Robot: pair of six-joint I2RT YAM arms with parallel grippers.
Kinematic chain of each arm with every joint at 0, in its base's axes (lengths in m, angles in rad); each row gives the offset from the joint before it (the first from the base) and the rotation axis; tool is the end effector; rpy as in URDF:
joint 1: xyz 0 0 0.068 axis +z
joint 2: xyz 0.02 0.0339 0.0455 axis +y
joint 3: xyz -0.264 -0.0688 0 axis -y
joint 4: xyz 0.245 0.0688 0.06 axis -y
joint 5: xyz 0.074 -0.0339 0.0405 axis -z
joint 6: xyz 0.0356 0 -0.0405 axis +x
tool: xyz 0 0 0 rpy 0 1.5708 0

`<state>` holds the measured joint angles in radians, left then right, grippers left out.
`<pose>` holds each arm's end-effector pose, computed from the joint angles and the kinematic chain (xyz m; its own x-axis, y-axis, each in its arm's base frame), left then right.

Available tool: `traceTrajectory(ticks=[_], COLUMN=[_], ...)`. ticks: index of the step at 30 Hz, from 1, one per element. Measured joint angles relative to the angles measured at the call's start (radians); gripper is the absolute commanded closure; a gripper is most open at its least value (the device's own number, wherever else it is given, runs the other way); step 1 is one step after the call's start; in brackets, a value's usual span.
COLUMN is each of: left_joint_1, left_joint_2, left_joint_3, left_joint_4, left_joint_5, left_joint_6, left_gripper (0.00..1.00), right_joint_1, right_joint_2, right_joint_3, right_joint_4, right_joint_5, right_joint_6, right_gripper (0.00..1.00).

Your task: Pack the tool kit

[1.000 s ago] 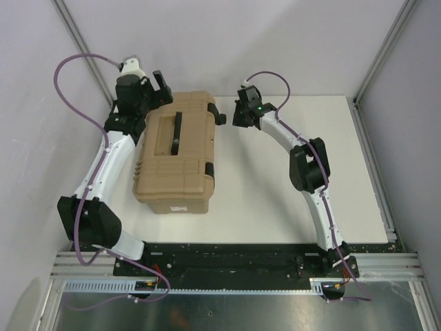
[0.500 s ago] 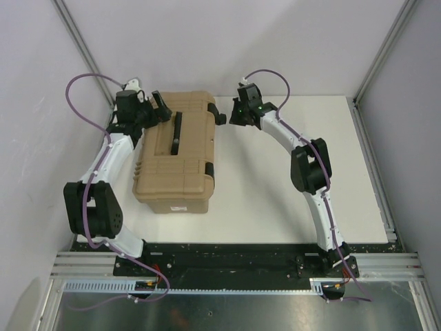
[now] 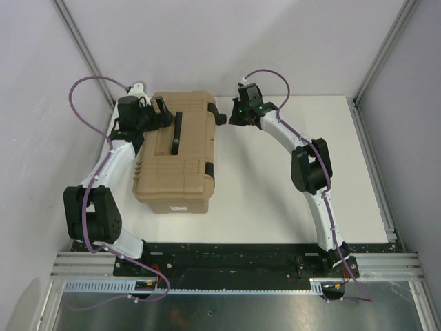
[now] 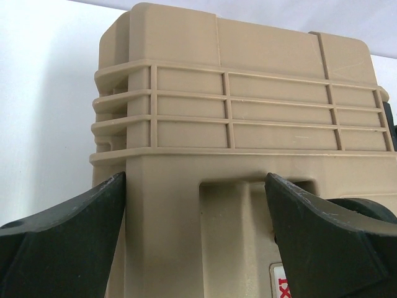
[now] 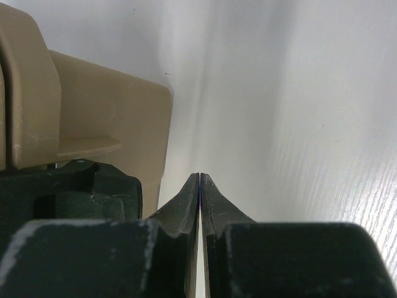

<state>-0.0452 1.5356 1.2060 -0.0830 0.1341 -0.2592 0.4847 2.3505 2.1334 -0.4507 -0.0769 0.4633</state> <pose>0.3615 -0.0211 0.3110 -0.4300 -0.2348 -0.8717 0.0589 0.9562 -0.2866 0.4798 0.2558 0.2392 -0.7216 0.1236 -0.6812 -0.2185 0.8930 0.3935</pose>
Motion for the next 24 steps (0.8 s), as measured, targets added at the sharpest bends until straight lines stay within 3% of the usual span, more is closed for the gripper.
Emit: traceTrajectory(ticks=[24], left_joint_1=[-0.071], left_joint_2=[0.006], left_joint_3=[0.000], left_joint_4=[-0.005], left_joint_5=[-0.053], left_joint_6=[0.074], left_gripper=[0.15], right_joint_1=[0.003], right_joint_2=[0.047], right_joint_3=[0.062], right_joint_4=[-0.065], right_joint_5=[-0.034], right_joint_6=[-0.074], right_gripper=[0.94])
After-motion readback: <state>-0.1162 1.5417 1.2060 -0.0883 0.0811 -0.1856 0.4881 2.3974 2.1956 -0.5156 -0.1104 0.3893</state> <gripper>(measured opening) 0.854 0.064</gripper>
